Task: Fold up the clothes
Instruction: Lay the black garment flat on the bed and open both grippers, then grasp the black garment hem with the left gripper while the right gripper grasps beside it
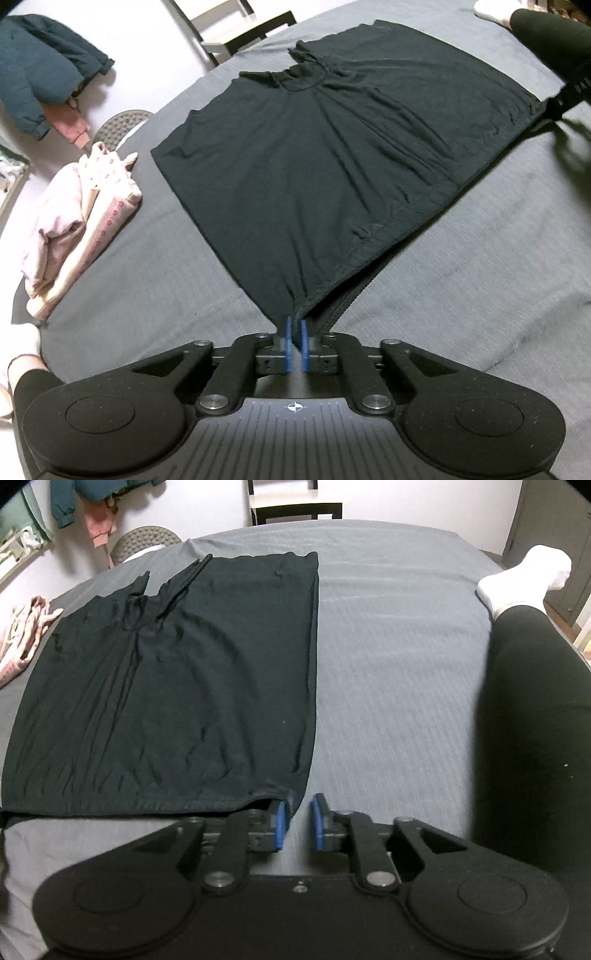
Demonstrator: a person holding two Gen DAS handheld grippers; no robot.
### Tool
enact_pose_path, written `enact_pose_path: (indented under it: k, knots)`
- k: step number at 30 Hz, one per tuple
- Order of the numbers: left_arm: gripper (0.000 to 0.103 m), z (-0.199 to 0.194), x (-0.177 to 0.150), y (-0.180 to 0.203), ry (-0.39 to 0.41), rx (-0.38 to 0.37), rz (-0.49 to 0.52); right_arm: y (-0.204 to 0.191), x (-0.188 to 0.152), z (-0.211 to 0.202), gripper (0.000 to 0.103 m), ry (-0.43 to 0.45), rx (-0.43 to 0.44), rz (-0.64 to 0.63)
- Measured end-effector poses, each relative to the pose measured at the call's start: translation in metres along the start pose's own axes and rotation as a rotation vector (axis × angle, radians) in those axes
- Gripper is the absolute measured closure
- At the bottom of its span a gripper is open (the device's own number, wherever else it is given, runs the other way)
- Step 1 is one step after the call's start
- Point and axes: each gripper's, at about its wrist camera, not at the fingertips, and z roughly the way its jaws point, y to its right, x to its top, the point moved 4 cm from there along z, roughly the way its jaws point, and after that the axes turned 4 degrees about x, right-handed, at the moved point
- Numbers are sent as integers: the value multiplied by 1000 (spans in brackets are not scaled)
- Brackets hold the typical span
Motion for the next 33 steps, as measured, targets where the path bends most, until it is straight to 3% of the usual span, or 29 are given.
enact_pose_path:
  k: [2, 4, 6, 11, 15, 22, 27, 33]
  knots:
    - [71, -2, -2, -3, -1, -6, -20, 0, -2, -4, 62, -5, 10, -4]
    - [25, -4, -7, -8, -12, -32, -69, -1, -5, -10, 55, -12, 28, -9]
    - [15, -14, -11, -17, 19, -52, -145, -5, -9, -21, 55, 1, 55, -14]
    - [15, -33, -22, -51, 70, -122, -375, -47, -28, -56, 46, 105, 129, -197]
    - [15, -32, -20, -89, 127, -159, -546, -116, -53, -68, 45, 245, 222, -502]
    - [15, 2, 16, -165, 193, -245, -852, -232, -92, -54, 47, 428, 283, -992]
    - [15, 56, 62, -177, 130, -253, -857, -279, -116, -29, 49, 464, 229, -1229]
    - [16, 113, 98, -184, 82, -216, -827, -294, -122, -14, 49, 484, 167, -1207]
